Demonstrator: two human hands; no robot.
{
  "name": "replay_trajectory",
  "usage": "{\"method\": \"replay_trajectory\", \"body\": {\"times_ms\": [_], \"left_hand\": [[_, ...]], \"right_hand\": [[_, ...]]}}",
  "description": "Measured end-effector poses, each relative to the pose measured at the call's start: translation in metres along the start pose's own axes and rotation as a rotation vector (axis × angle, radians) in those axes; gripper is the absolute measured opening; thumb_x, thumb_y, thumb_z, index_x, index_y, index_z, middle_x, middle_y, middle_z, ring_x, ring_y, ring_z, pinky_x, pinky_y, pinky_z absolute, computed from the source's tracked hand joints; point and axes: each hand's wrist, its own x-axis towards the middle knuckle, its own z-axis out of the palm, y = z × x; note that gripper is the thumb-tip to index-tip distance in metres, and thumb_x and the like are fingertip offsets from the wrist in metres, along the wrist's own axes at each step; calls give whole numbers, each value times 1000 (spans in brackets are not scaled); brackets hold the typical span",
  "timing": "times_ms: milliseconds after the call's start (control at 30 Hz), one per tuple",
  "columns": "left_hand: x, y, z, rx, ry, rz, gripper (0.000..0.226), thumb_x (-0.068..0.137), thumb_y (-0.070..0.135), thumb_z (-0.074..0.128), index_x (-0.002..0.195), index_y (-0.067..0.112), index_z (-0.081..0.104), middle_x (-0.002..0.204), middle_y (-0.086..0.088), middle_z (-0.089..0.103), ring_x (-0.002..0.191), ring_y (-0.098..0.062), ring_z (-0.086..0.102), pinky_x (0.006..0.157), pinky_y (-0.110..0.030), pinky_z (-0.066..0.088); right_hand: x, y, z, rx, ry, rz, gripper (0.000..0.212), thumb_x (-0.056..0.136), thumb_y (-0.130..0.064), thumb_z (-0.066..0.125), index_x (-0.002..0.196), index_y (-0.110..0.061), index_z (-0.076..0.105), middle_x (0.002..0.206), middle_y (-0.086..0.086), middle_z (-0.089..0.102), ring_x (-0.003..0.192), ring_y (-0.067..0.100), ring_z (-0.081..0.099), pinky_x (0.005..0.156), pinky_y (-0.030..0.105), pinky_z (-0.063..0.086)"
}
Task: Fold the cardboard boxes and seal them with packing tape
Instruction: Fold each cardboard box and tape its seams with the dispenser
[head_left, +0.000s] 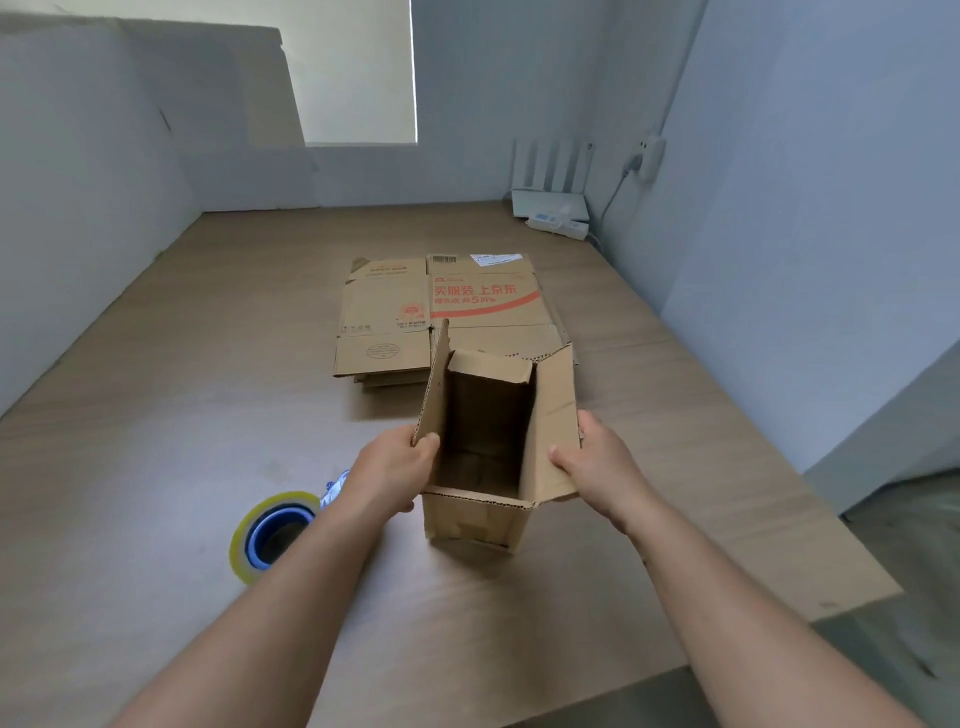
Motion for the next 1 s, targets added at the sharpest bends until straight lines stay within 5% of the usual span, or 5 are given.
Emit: {"method": "replay_trajectory", "body": {"times_ms": [300, 500, 767, 867, 1000], "left_hand": [[-40, 0, -4, -187, 55, 136, 18, 101, 27, 45, 104, 21, 62, 91, -7, 63, 75, -16, 59, 55, -23, 51], [-72, 3, -6, -172, 24, 121, 24, 100, 29, 46, 118, 19, 60, 105, -9, 67, 92, -25, 66, 86, -42, 56], [-111, 9, 5, -202, 103, -52, 13, 89, 11, 52, 85, 13, 65, 73, -10, 62, 59, -19, 60, 51, -30, 50], [-121, 9, 13, -238, 240, -81, 19, 96, 18, 51, 96, 13, 69, 84, -11, 68, 73, -22, 64, 63, -40, 54], [-144, -5, 9, -425, 488, -110, 21, 99, 19, 48, 90, 16, 66, 86, -5, 67, 73, -18, 61, 62, -29, 47]], "right_hand": [[18, -15, -31, -608, 241, -86, 114, 71, -50, 75, 149, -32, -5, 149, 8, 26, 131, 28, 38, 90, 40, 44], [36, -30, -53, -680, 223, -103, 44, 83, -56, 57, 114, -24, 57, 108, 6, 55, 87, 27, 53, 65, 29, 36], [37, -35, -53, -412, 149, -299, 46, 92, -50, 49, 60, -18, 54, 63, 0, 55, 62, 17, 53, 49, 25, 32], [33, -47, -42, -293, 53, -389, 27, 90, -42, 56, 90, -17, 66, 91, -4, 65, 88, 20, 60, 66, 29, 45], [13, -66, -40, 132, -230, -382, 61, 87, -40, 63, 138, -12, 43, 111, -8, 56, 100, 20, 60, 75, 32, 54]]}}
